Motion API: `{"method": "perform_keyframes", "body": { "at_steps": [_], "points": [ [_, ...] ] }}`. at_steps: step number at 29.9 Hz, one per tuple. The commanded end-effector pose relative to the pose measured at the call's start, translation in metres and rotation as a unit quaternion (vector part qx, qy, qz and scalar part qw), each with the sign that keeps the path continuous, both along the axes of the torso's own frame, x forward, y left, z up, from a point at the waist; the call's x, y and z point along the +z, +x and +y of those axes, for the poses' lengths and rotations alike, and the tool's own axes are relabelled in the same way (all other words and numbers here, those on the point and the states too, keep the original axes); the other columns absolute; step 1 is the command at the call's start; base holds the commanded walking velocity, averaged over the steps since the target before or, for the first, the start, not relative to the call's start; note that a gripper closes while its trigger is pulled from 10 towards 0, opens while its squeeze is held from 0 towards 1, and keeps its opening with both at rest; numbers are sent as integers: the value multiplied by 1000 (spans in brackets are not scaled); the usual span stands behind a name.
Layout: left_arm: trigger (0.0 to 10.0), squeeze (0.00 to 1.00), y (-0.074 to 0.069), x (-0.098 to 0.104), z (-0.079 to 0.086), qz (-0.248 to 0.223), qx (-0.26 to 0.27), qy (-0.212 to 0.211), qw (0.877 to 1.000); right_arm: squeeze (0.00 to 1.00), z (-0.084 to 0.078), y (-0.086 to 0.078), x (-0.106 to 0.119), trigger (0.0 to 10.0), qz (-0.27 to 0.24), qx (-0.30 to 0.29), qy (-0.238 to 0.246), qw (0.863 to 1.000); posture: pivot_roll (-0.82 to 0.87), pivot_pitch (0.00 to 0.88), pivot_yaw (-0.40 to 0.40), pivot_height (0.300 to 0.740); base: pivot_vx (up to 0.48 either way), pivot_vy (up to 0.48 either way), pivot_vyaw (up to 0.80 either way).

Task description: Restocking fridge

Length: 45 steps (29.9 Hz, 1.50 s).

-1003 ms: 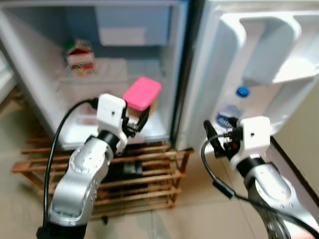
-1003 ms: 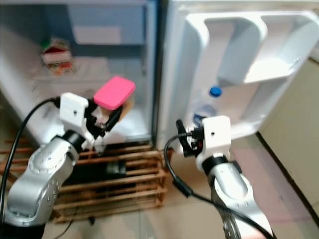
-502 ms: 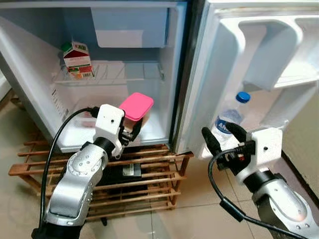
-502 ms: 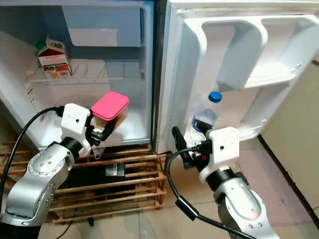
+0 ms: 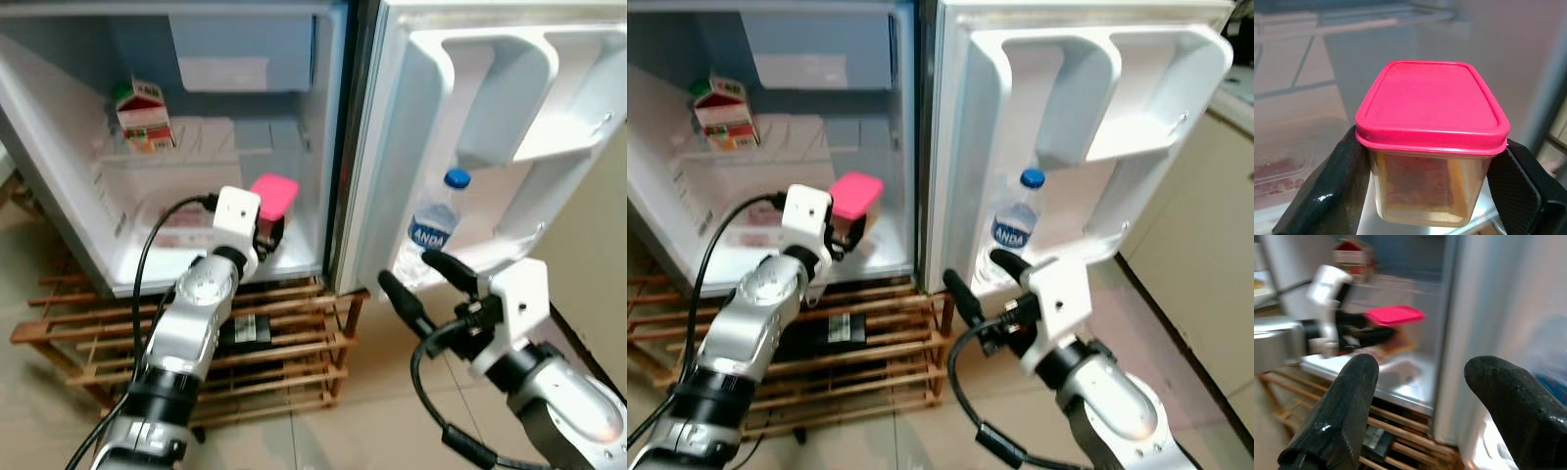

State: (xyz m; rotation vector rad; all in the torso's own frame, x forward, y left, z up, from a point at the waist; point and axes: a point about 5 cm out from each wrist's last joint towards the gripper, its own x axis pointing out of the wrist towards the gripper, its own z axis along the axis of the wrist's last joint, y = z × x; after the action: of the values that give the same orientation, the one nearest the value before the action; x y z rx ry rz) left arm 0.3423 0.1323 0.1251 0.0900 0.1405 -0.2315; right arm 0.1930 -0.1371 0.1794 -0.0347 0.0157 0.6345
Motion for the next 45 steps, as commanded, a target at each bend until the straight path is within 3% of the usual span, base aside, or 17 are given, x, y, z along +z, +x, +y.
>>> {"method": "perform_keyframes", "body": {
  "at_steps": [1,8,12,19,28,29,30,31,45],
  "points": [
    [10000,0,7,1,-2,-3,9,-19,1000,0,4,0,-1,10000,13,34,-2,999,-73,18,-11,740,0,0,0],
    [10000,0,27,-6,-11,9,24,-18,1000,0,2,6,-9,10000,34,52,-43,997,-88,31,-16,740,0,0,0],
    [10000,0,29,-12,-12,23,32,-7,999,0,0,9,-10,10000,36,38,-52,997,-92,39,-16,740,0,0,0],
    [10000,0,29,-27,-26,52,27,-18,998,0,-1,15,-11,10000,38,15,-53,998,-107,51,-16,740,0,0,0],
    [10000,0,32,-22,-44,50,15,-46,998,0,4,14,-11,10000,35,17,-55,998,-119,56,-12,740,0,0,0],
    [10000,180,32,-21,-44,50,15,-49,997,0,4,14,-11,10000,35,17,-55,998,-120,56,-14,740,0,0,0],
    [10000,804,33,-21,-45,50,15,-51,997,0,5,14,-11,10000,35,18,-55,998,-120,56,-14,740,0,0,0],
    [10000,1000,34,-19,-44,47,21,-51,997,0,5,14,-11,10000,35,18,-55,998,-120,56,-16,740,0,0,0],
    [10000,1000,35,-20,-35,47,28,-64,996,0,6,17,-15,10000,34,19,-55,998,-113,52,-19,740,0,0,0]
  ]
}}
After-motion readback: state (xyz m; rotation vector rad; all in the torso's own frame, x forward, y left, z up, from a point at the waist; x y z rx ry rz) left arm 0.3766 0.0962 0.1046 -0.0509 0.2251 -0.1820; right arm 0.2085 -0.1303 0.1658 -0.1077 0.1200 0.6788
